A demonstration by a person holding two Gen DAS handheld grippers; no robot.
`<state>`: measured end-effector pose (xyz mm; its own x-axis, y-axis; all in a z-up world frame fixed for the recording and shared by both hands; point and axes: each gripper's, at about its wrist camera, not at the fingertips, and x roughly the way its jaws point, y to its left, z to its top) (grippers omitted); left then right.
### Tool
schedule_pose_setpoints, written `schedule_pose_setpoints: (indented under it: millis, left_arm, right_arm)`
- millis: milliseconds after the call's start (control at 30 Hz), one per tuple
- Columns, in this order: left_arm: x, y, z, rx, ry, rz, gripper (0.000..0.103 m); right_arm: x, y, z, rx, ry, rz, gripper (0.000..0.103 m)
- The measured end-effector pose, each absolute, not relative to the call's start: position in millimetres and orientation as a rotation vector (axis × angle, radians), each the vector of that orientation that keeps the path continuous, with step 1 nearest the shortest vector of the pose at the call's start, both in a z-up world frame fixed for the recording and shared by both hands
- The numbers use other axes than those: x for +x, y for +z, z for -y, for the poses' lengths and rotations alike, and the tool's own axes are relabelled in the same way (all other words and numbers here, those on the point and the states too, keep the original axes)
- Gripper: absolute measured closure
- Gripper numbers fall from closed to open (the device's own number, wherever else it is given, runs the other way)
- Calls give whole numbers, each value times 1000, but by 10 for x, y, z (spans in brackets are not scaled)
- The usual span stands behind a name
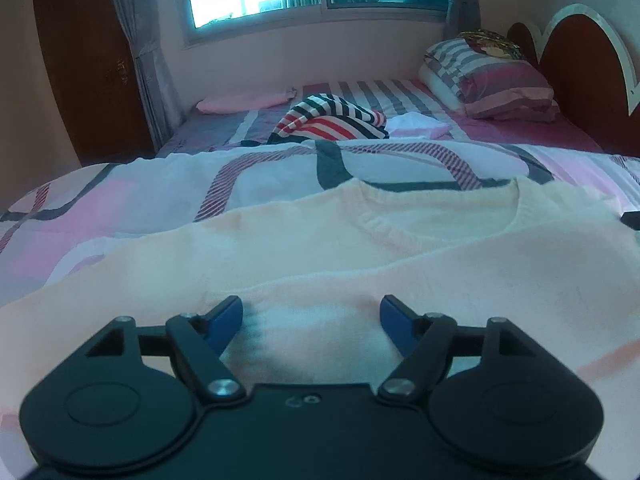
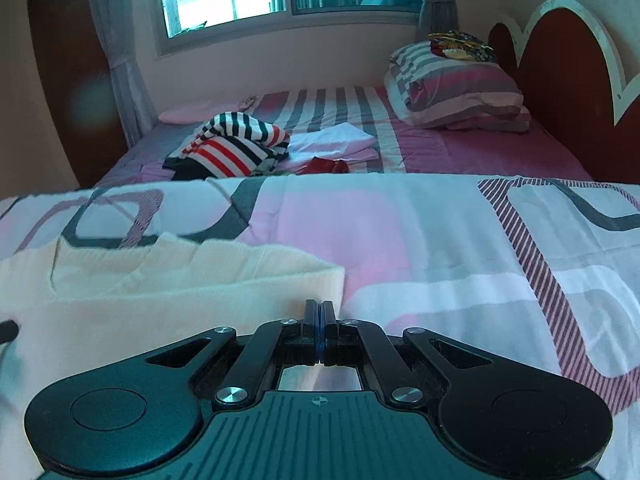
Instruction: Fold small clothes
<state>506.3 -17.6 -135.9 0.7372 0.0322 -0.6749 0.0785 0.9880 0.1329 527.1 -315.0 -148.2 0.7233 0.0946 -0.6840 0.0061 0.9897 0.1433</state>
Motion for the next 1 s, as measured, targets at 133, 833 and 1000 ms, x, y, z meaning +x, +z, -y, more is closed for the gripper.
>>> schedule_pose_setpoints:
  millis: [133,833,1000]
  left_arm:
    - [4964,-1360,132,159,-28,-753,28]
    - [4433,-1290,-268,86,-24,-738,25]
    - [4198,-1229,-890,11,75,-718,26]
  right_arm:
    - [5086,-1483,3107,99,68,-768,103]
    - [4334,-1359,2669,103,86,-724,103]
    - [4187,-1189,2511,207,105,-685,103]
